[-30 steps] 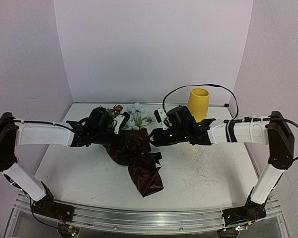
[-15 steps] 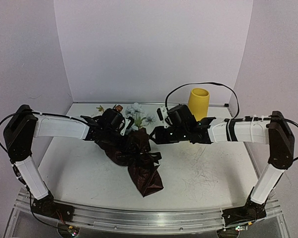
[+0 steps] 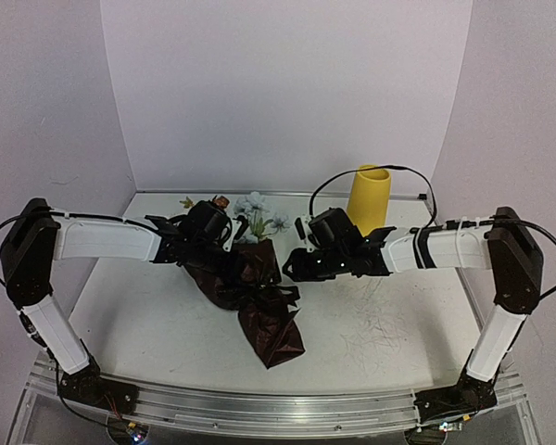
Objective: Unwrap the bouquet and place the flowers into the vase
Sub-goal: Untie the ribbon from the wrapping paper.
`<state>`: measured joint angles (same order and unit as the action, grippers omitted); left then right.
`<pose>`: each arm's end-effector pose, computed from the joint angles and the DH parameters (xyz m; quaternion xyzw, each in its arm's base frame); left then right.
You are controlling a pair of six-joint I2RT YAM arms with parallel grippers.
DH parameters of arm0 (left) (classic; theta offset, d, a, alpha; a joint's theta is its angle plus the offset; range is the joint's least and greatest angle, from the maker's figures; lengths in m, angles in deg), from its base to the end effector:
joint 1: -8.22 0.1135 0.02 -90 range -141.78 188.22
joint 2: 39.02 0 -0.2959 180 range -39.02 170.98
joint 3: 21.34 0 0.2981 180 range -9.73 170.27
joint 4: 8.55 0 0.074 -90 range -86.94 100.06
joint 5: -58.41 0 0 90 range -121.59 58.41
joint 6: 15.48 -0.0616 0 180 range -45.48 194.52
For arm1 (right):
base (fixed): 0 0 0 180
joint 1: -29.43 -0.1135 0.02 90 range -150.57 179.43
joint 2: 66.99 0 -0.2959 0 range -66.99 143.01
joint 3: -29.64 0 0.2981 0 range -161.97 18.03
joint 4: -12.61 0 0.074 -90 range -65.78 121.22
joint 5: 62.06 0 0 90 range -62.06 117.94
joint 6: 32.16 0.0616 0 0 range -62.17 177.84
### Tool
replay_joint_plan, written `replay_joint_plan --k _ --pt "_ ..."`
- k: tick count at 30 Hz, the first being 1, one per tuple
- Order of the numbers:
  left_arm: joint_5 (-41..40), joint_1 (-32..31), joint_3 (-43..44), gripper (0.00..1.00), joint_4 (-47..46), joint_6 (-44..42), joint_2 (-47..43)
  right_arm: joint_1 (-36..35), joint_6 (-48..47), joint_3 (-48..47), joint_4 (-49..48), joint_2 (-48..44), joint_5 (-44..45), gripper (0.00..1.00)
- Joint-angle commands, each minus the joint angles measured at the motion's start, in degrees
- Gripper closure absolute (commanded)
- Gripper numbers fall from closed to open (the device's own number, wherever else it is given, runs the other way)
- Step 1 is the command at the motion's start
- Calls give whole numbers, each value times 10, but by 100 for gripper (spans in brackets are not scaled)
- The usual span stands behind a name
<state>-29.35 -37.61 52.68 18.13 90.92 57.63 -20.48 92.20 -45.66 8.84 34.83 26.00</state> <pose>0.2894 -0.3013 0.1899 0.2447 0.9050 -0.1953 0.2881 0.3026 0.3627 0.2176 -0.1219 0.8236 0.3819 0.4011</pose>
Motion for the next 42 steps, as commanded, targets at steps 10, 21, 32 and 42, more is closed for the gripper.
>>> replay_joint_plan --k 10,21,32,42 --pt "24 -1 -80 97 -59 49 -128 -3 6 -43 -27 53 -99 66" --pt "22 -1 -141 94 -76 80 -183 -31 33 -79 -28 95 -69 61" --pt "12 -2 -176 95 -107 104 -196 -41 -34 -184 72 160 128 61" --pt "-4 -1 -199 97 -122 129 -214 -41 -93 -285 115 231 200 57"
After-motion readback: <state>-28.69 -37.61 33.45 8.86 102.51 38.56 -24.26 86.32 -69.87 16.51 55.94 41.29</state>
